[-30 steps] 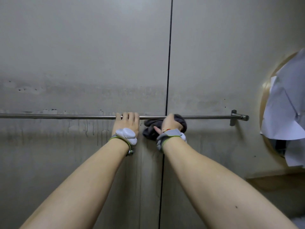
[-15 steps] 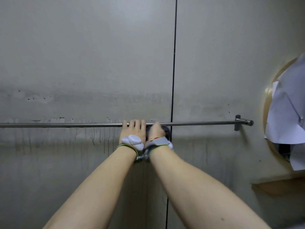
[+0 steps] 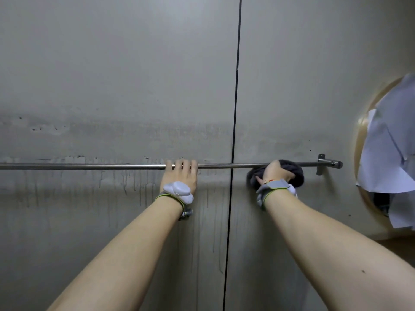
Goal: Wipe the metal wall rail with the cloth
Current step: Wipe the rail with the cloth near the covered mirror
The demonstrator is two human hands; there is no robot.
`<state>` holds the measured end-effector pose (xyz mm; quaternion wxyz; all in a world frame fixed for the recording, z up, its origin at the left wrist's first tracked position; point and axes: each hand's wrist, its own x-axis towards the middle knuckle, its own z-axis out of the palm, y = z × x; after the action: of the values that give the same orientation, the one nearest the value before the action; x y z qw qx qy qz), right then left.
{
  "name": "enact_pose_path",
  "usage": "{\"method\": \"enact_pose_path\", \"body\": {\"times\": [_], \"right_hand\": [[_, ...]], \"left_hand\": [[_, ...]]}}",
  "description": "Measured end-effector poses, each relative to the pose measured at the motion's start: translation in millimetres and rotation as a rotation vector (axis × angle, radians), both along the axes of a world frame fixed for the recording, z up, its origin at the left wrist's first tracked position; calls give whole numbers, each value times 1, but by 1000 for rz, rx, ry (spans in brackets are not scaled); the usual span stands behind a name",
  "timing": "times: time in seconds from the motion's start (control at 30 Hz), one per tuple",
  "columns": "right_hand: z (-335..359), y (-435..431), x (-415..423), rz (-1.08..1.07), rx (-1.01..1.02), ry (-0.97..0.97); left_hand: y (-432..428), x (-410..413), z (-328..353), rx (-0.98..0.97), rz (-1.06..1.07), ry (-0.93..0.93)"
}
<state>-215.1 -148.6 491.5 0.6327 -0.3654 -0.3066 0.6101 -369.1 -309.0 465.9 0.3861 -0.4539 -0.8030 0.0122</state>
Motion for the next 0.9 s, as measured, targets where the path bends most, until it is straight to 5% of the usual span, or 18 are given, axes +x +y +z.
{"method": "enact_pose_path", "body": {"times": [0.17,0.27,0.47,0.57,0.73,0.9], "right_hand": [[-2,-52,-39,193,185,-348],[14,-70,-50,99,293,-836],[62,-64,-35,-130,1163,-1594],[58,-40,-27,-13,1356,-1957],[46,-7,-8,-14,1021,-1943],[44,-33,-46,13,873,-1585]], "left_hand": [[0,0,1,5,-10,0],[-1,1,0,15,-29,2],[-3,2,0,38,-36,3],[-4,-1,0,38,-42,-6],[-6,-5,2,-8,-56,-27],[-21,-17,10,33,-118,-30]]}}
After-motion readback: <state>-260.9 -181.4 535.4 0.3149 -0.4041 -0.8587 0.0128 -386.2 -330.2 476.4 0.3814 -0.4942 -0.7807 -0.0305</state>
